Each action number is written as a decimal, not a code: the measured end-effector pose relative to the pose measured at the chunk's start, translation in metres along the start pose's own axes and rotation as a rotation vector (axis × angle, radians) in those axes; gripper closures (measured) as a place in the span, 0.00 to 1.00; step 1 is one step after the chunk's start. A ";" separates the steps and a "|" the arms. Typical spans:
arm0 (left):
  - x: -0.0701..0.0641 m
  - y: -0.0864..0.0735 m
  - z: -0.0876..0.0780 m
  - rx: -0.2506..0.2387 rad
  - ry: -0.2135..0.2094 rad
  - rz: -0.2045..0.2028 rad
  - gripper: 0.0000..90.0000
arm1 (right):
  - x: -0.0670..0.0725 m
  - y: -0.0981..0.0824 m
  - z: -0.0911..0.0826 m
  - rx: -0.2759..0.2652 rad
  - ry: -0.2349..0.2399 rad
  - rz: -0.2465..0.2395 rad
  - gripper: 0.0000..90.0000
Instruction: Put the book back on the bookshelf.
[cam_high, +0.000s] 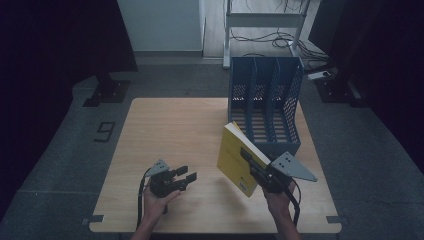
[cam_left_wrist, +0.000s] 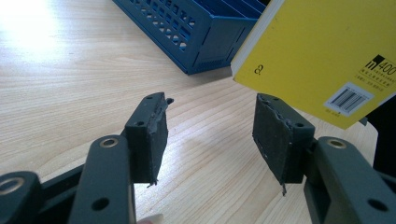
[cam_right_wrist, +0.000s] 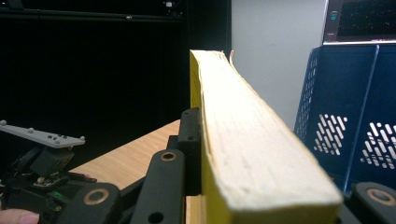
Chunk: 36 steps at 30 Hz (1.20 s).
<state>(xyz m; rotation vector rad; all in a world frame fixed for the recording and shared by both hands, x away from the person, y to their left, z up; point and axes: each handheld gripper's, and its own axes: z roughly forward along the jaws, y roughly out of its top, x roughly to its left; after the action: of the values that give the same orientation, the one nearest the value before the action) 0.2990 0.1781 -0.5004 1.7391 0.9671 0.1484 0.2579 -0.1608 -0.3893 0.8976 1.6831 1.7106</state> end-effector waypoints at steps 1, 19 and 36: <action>0.000 0.000 0.000 -0.001 0.000 -0.002 0.50 | 0.000 0.001 0.001 -0.002 -0.003 -0.001 0.83; 0.003 -0.001 0.001 0.011 -0.002 -0.016 0.50 | -0.010 0.032 0.005 -0.025 -0.059 0.008 0.83; 0.004 -0.001 0.002 0.032 -0.006 -0.032 0.49 | -0.024 0.044 0.021 -0.028 -0.131 -0.008 0.83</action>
<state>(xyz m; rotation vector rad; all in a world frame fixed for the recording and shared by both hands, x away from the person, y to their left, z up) 0.3021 0.1799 -0.5033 1.7517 0.9967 0.1077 0.2911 -0.1686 -0.3470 0.9669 1.5710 1.6301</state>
